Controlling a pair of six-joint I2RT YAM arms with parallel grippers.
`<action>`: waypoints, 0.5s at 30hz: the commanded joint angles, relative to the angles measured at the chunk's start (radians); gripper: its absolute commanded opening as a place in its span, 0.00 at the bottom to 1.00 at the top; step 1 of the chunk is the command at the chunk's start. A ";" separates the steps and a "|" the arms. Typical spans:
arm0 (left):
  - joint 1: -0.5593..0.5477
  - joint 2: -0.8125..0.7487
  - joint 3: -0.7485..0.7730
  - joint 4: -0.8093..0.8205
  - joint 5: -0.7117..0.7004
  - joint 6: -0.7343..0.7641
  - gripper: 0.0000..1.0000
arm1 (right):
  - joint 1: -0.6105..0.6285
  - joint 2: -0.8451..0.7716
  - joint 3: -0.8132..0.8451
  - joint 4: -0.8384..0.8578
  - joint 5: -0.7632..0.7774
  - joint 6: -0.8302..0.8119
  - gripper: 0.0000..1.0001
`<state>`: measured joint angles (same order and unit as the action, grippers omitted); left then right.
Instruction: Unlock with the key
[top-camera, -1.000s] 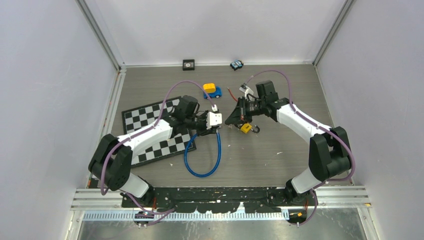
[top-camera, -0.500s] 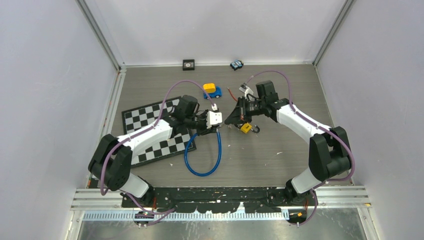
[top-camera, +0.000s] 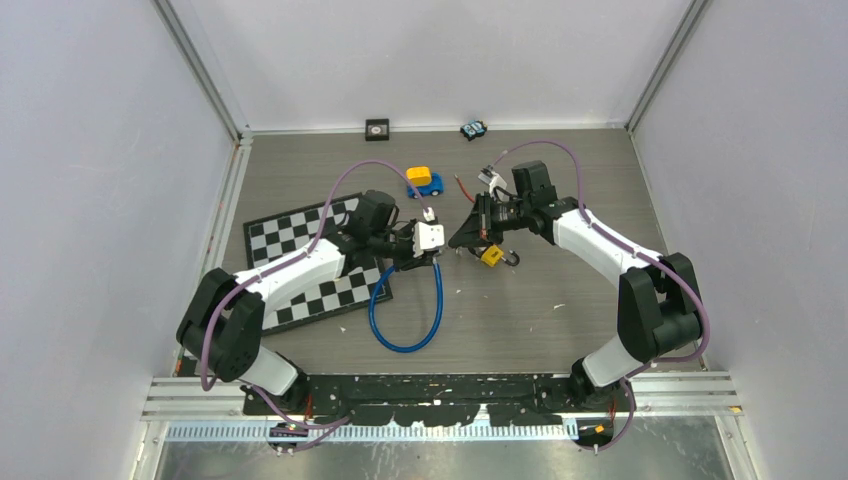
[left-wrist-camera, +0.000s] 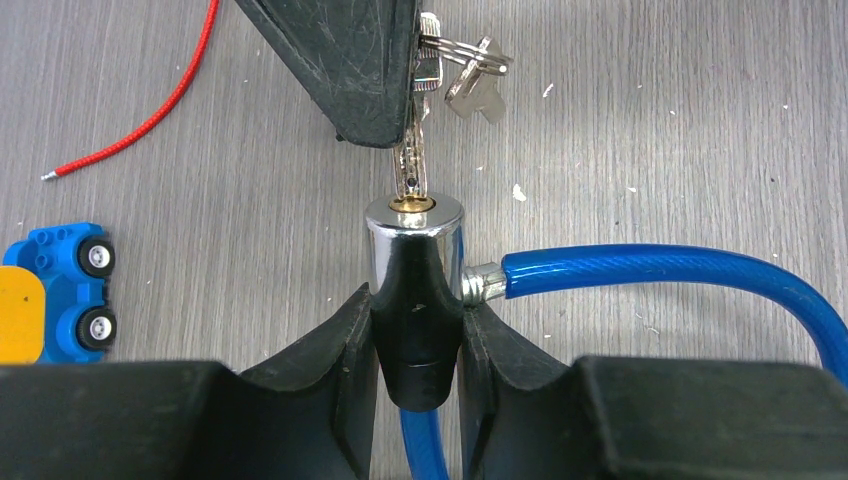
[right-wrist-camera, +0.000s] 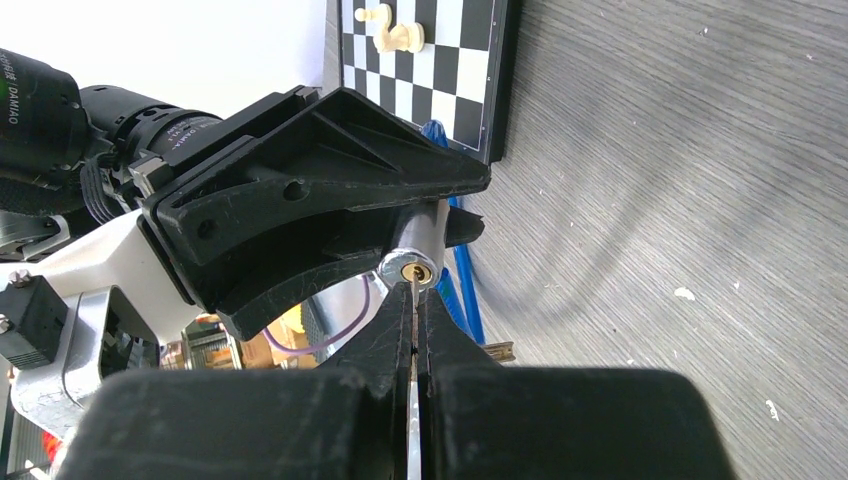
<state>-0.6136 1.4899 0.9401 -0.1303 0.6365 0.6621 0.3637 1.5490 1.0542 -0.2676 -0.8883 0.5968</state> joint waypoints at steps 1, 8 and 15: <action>0.004 -0.033 0.012 0.070 0.022 -0.004 0.00 | 0.005 -0.009 -0.003 0.042 -0.014 0.006 0.00; 0.003 -0.035 0.004 0.085 -0.002 -0.008 0.00 | 0.004 -0.017 -0.013 0.038 -0.014 0.000 0.01; 0.003 -0.034 0.008 0.087 -0.008 -0.009 0.00 | 0.010 -0.010 -0.018 0.047 -0.015 0.008 0.01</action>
<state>-0.6136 1.4899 0.9401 -0.1253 0.6247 0.6575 0.3637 1.5490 1.0412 -0.2584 -0.8883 0.5976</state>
